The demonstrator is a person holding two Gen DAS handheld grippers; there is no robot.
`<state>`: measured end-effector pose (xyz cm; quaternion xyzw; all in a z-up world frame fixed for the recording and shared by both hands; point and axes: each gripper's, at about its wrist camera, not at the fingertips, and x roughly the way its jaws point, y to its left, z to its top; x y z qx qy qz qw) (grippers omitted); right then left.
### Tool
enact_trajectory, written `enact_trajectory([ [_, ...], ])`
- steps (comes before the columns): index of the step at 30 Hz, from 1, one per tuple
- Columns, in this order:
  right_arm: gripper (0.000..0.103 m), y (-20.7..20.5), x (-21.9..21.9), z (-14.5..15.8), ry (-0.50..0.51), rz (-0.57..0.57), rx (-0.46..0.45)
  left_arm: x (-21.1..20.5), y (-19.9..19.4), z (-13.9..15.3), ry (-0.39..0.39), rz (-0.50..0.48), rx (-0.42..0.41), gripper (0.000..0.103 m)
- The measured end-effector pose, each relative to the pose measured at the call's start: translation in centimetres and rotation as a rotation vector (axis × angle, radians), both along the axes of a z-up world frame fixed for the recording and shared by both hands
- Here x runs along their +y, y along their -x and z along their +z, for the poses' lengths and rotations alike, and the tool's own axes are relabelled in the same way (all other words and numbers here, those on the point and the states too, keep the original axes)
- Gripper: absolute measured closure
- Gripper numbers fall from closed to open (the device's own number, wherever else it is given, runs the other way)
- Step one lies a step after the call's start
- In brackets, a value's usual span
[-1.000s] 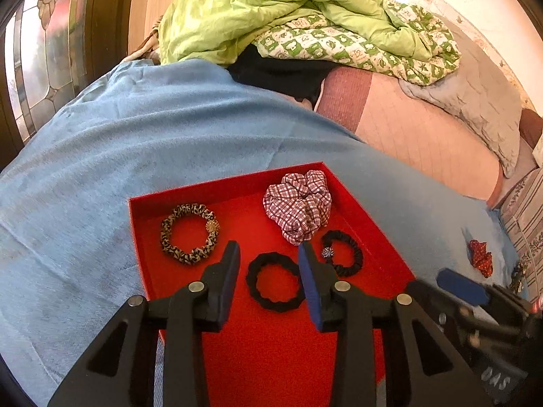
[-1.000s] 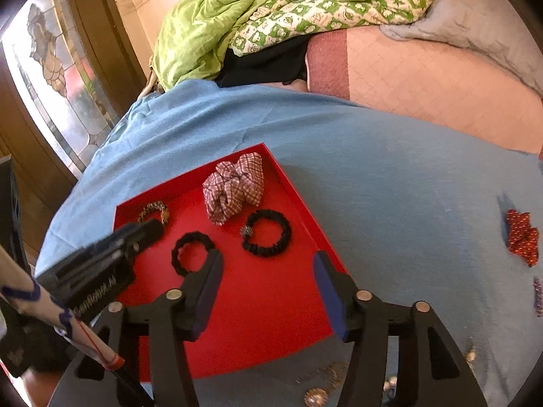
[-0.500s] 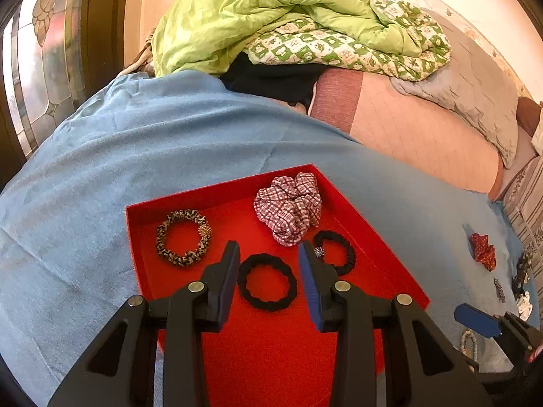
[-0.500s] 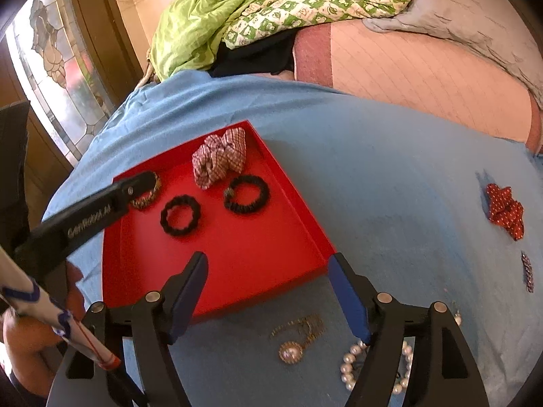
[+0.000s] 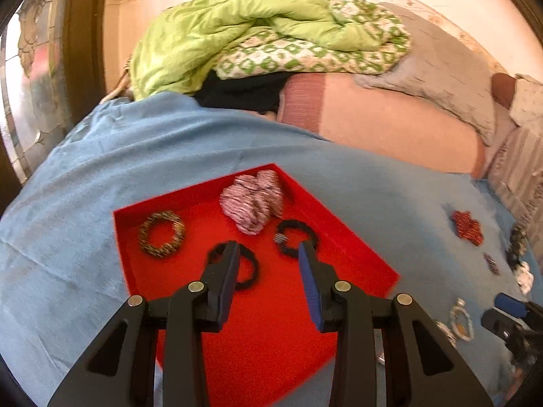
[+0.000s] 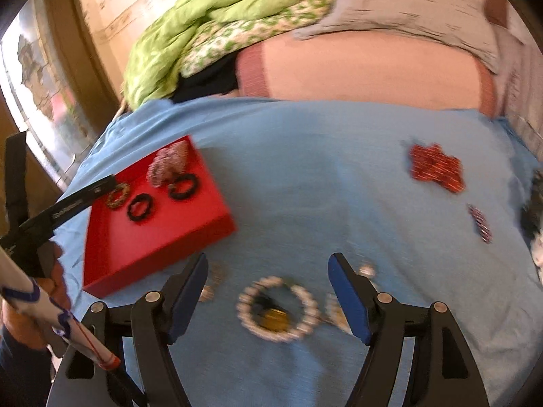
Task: Organize jewelry
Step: 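Withdraw both open tools from the tray toward the pearl bracelets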
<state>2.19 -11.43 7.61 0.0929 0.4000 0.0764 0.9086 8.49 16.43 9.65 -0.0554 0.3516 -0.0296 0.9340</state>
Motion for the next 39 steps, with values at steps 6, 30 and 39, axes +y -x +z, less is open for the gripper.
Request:
enact_trajectory([
  [6, 0.041, 1.0, -5.0, -2.5, -0.096, -0.087, 0.046, -2.4, 3.9, -0.2, 0.037, -0.078, 0.023, 0.069],
  [30, 0.067, 0.4, -2.8, -5.0, 0.061, 0.001, 0.137, -7.4, 6.8, -3.0, -0.091, -0.16, 0.075, 0.068],
  [39, 0.067, -0.1, -1.8, -6.2, 0.149, 0.049, 0.185, -5.3, 6.1, -2.6, -0.031, -0.13, 0.086, 0.068],
])
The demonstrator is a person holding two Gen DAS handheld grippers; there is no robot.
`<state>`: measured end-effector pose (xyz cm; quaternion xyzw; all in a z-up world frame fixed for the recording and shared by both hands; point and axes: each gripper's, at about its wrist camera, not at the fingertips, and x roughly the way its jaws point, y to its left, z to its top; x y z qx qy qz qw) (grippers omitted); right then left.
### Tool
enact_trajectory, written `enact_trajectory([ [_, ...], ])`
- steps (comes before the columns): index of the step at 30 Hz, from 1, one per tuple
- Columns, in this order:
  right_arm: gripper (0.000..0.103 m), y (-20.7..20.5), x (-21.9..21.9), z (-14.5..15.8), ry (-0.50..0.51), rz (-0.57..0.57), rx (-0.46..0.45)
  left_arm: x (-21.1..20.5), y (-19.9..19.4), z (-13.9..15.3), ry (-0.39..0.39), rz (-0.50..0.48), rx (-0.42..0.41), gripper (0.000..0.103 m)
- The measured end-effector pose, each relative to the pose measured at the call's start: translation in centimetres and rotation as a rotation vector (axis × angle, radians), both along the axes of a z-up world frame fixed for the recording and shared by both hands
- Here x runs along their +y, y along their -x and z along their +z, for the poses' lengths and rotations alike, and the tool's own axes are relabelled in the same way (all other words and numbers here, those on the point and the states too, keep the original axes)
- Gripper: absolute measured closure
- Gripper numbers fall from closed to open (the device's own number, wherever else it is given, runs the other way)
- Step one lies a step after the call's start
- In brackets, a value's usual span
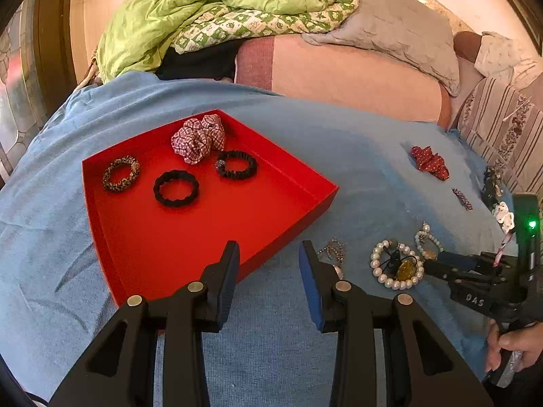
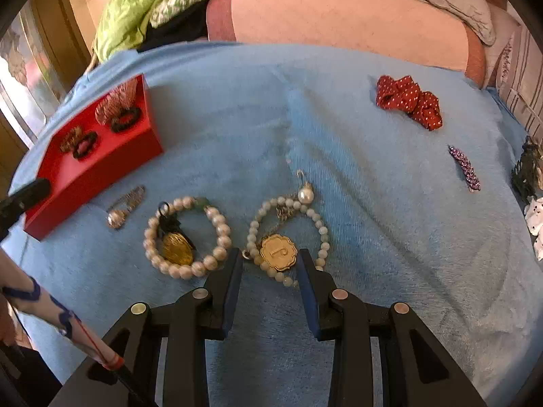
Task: Organize jewelry
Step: 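Withdraw both open tools from the tray toward the pearl bracelets, then grasp the white bead bracelet with the right tool and lift it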
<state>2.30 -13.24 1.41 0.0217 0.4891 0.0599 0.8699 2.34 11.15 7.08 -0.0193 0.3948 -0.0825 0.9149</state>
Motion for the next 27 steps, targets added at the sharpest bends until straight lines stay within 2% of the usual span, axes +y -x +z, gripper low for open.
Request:
enact_trajectory([
  [5, 0.068, 0.0, 1.2, -0.4, 0.091, 0.047, -0.014, -0.4, 0.0, 0.1, 0.008, -0.022, 0.001, 0.068],
  [7, 0.078, 0.2, 1.8, -0.3, 0.13, 0.089, -0.024, -0.5, 0.0, 0.1, 0.008, -0.03, 0.0, 0.068],
  [8, 0.092, 0.3, 2.0, -0.3, 0.138, 0.096, -0.023, -0.6, 0.0, 0.1, 0.009, -0.032, 0.001, 0.067],
  [9, 0.097, 0.4, 2.0, -0.1, 0.14, 0.085, -0.03, -0.7, 0.0, 0.1, 0.011, -0.034, 0.002, 0.067],
  [10, 0.097, 0.5, 1.6, 0.2, 0.121, 0.068, -0.036, -0.7, 0.0, 0.0, 0.012, -0.035, 0.004, 0.067],
  [11, 0.097, 0.6, 0.8, 0.6, 0.06, 0.043, -0.048, -0.7, -0.1, 0.0, 0.016, -0.039, 0.006, 0.067],
  [13, 0.097, 0.8, -1.2, 1.9, -0.075, -0.007, -0.079, -0.9, -0.2, -0.1, 0.022, -0.051, 0.014, 0.067],
  [17, 0.097, 2.0, -5.1, 4.6, -0.354, -0.065, -0.201, -1.8, -0.4, -0.4, 0.029, -0.079, 0.023, 0.067],
  [21, 0.097, 3.1, -6.8, 5.9, -0.432, -0.093, -0.275, -3.0, -0.7, -0.9, 0.063, -0.13, 0.053, 0.067],
  [27, 0.097, 4.4, -7.7, 7.3, -0.476, -0.078, -0.331, -4.8, -1.3, -2.3, 0.084, -0.181, 0.118, 0.067],
])
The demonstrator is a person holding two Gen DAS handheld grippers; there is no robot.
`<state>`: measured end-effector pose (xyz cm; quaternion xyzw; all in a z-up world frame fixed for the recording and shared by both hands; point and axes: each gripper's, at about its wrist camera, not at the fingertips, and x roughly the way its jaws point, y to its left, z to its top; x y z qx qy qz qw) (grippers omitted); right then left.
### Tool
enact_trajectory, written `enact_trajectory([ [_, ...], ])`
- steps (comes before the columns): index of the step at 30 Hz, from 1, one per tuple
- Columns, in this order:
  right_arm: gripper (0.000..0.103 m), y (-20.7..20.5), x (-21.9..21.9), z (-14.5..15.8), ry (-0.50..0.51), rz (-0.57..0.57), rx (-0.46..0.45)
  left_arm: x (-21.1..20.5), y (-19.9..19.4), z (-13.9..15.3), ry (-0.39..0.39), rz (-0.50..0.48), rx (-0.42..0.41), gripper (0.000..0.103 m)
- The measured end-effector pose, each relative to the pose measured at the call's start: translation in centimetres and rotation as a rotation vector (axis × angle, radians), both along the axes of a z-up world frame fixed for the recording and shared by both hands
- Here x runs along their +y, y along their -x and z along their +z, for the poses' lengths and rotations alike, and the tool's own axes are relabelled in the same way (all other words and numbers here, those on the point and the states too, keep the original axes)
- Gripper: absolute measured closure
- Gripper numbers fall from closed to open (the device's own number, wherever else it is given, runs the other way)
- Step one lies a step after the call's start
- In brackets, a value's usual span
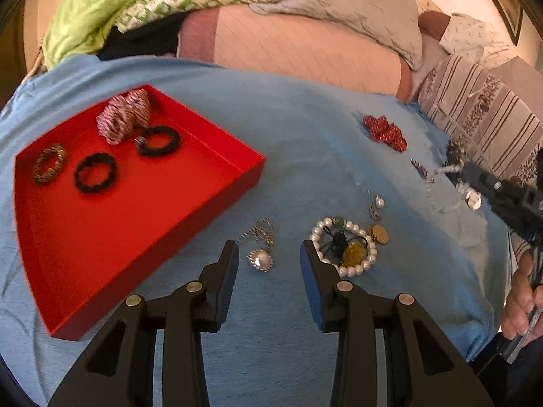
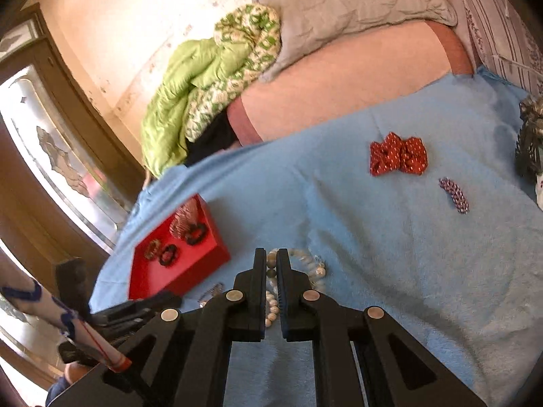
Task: Organize jewelry
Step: 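Grasp the white bead bracelet with the right tool and lift it, then grasp the gold medallion chain with the left tool while the right tool holds the bead bracelet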
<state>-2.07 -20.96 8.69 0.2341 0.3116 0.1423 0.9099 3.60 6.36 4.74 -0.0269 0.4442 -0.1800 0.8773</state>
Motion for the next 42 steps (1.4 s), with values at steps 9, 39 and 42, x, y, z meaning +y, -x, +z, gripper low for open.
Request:
enact_trajectory([
  [9, 0.097, -0.2, -0.6, 0.8, -0.007, 0.001, -0.01, -5.3, 0.5, -0.4, 0.024, -0.184, 0.01, 0.067],
  [39, 0.096, 1.0, -4.2, 1.5, -0.046, -0.032, -0.036, -13.8, -2.1, -3.2, -0.335, -0.423, -0.065, 0.067],
  [42, 0.096, 1.0, -4.2, 1.6, -0.051, -0.027, -0.036, -13.4, -1.5, -2.8, -0.321, -0.46, -0.07, 0.067],
])
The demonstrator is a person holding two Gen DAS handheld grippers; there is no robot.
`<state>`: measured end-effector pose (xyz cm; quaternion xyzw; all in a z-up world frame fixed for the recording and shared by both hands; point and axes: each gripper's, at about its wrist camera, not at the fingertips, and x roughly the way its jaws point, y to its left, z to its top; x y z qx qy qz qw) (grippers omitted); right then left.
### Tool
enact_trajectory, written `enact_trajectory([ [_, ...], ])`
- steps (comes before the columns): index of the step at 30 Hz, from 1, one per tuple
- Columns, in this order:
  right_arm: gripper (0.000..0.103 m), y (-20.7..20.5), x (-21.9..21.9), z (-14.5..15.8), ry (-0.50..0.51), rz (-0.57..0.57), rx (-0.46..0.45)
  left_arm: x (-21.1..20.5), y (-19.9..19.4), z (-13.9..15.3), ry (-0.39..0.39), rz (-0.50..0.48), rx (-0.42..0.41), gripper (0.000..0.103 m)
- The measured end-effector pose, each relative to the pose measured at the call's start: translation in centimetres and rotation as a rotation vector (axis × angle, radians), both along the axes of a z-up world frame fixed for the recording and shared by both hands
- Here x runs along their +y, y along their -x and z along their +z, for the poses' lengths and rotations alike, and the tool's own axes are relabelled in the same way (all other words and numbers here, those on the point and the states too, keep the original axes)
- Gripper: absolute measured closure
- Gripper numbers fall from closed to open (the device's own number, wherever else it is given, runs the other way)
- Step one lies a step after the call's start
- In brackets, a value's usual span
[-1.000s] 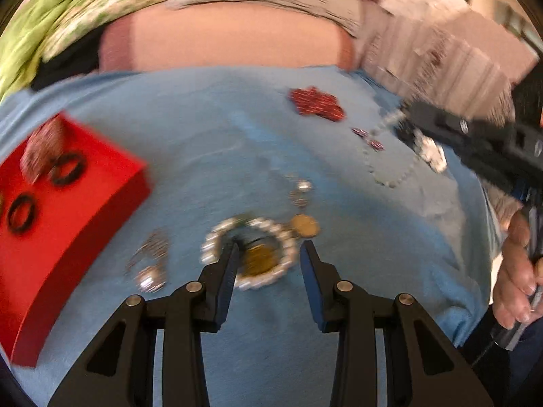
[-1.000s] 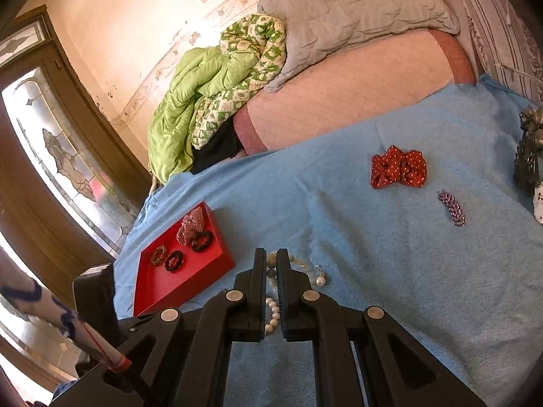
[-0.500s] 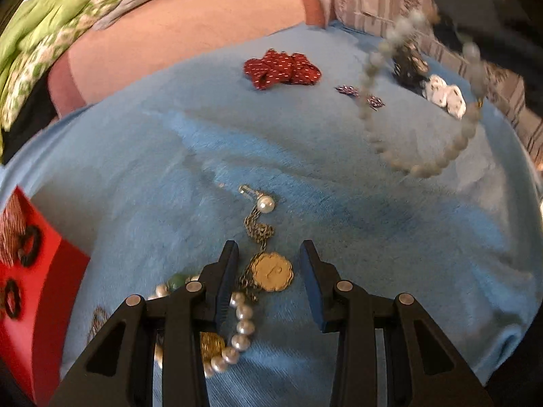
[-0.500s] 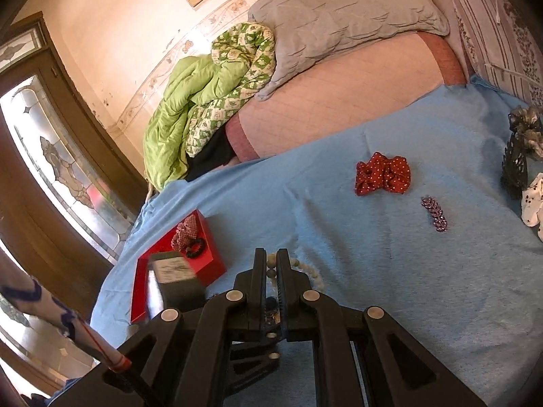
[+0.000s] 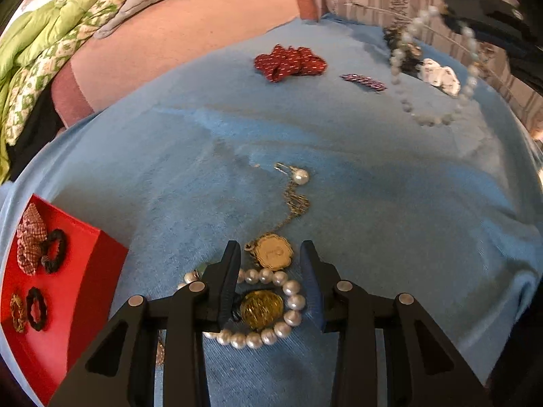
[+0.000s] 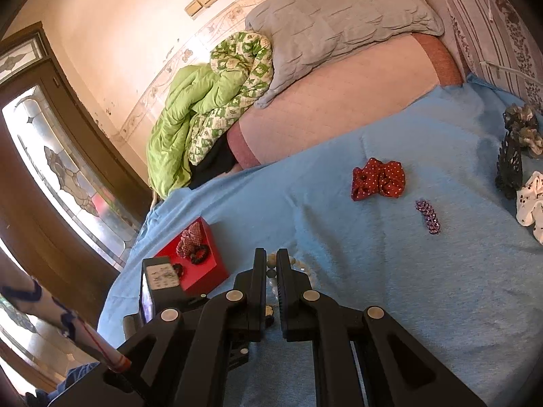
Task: Organize jewelry
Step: 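Grasp the gold medallion chain with the left tool while the right tool holds the bead bracelet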
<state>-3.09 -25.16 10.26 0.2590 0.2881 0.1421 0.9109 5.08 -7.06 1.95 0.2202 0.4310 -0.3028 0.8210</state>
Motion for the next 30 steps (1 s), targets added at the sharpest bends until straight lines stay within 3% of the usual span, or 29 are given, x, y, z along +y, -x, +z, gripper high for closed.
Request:
enact_trajectory([
  [6, 0.096, 0.2, 0.0, 0.2, -0.002, 0.011, -0.009, -0.5, 0.5, 1.1, 0.04, -0.032, -0.016, 0.067],
  [11, 0.096, 0.2, -0.2, 0.1, -0.009, 0.009, -0.006, -0.9, -1.3, -0.2, -0.031, 0.019, 0.026, 0.067],
  [18, 0.096, 0.1, -0.3, 0.1, -0.012, 0.012, -0.003, -1.3, -2.7, -0.7, -0.065, 0.038, 0.13, 0.067],
  [22, 0.096, 0.0, -0.1, 0.0, -0.013, 0.013, 0.003, -2.2, -3.0, -1.1, -0.105, 0.031, 0.144, 0.068],
  [24, 0.096, 0.0, 0.0, 0.0, -0.01, 0.012, 0.005, -2.2, -3.0, -1.1, -0.094, 0.038, 0.137, 0.07],
  [26, 0.096, 0.1, 0.1, -0.1, -0.007, 0.01, 0.008, -2.3, -2.4, -1.0, -0.079, 0.04, 0.1, 0.08],
  [28, 0.096, 0.2, 0.0, -0.1, -0.007, 0.003, 0.008, -2.6, -1.2, -0.9, -0.08, 0.056, 0.035, 0.081],
  [30, 0.096, 0.1, 0.0, -0.1, -0.006, -0.005, 0.01, -2.3, -0.7, -0.6, -0.037, 0.073, 0.022, 0.081],
])
